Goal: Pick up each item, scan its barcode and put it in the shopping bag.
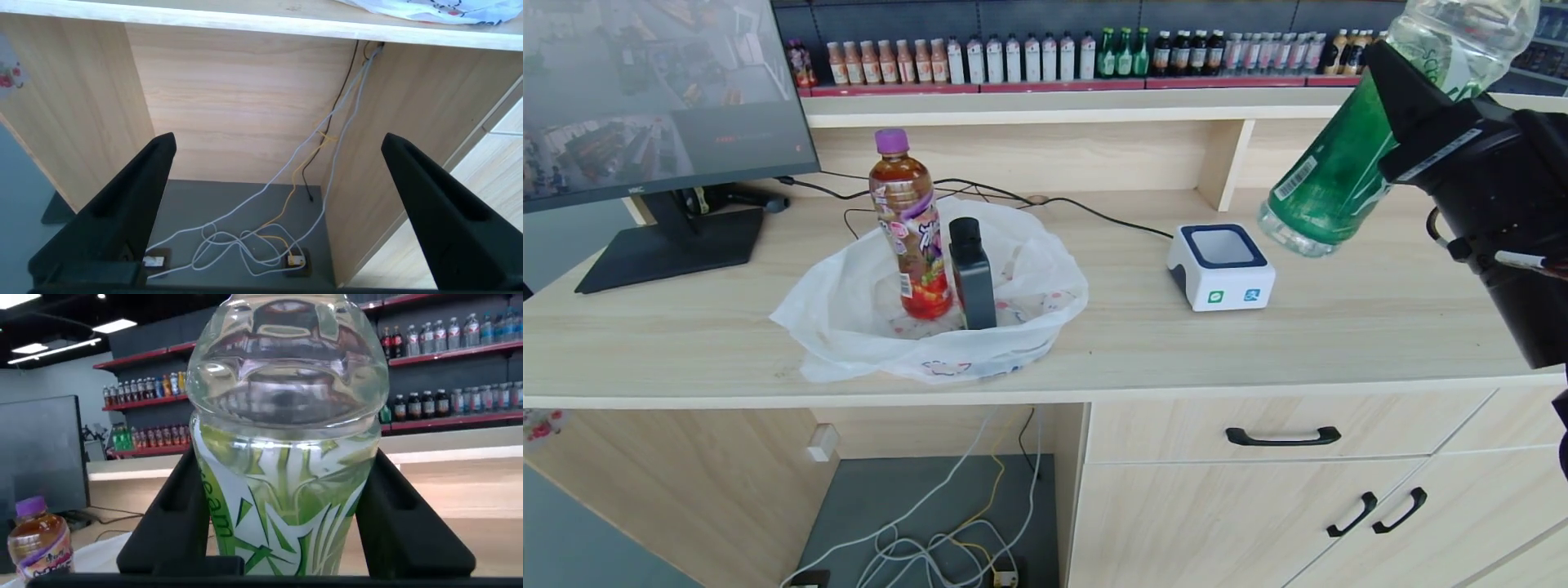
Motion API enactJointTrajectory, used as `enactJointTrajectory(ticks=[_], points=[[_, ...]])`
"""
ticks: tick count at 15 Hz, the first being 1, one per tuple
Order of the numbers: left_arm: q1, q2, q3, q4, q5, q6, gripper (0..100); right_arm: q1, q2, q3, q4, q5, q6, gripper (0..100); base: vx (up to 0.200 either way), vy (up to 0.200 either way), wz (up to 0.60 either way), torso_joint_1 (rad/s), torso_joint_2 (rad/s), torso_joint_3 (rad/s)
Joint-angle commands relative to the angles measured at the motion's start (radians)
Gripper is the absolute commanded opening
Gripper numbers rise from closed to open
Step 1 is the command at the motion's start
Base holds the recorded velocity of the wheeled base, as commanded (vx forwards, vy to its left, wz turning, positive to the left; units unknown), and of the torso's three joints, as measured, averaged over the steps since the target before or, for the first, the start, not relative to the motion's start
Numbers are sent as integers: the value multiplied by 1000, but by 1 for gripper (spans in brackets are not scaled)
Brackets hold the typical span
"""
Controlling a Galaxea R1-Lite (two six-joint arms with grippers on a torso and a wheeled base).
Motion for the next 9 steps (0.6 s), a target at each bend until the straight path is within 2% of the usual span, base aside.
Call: enactJointTrajectory(ticks=[1, 3, 9], points=[[0, 0, 0, 0, 0, 0, 100, 2, -1, 21, 7, 2, -2, 0, 0, 0, 0, 0, 0, 0], [0, 0, 0, 0, 0, 0, 100, 6, -4, 20, 54, 2, 9, 0, 0, 0, 0, 0, 0, 0], [0, 0, 0, 0, 0, 0, 100, 2, -4, 58, 39, 7, 24, 0, 0, 0, 0, 0, 0, 0]])
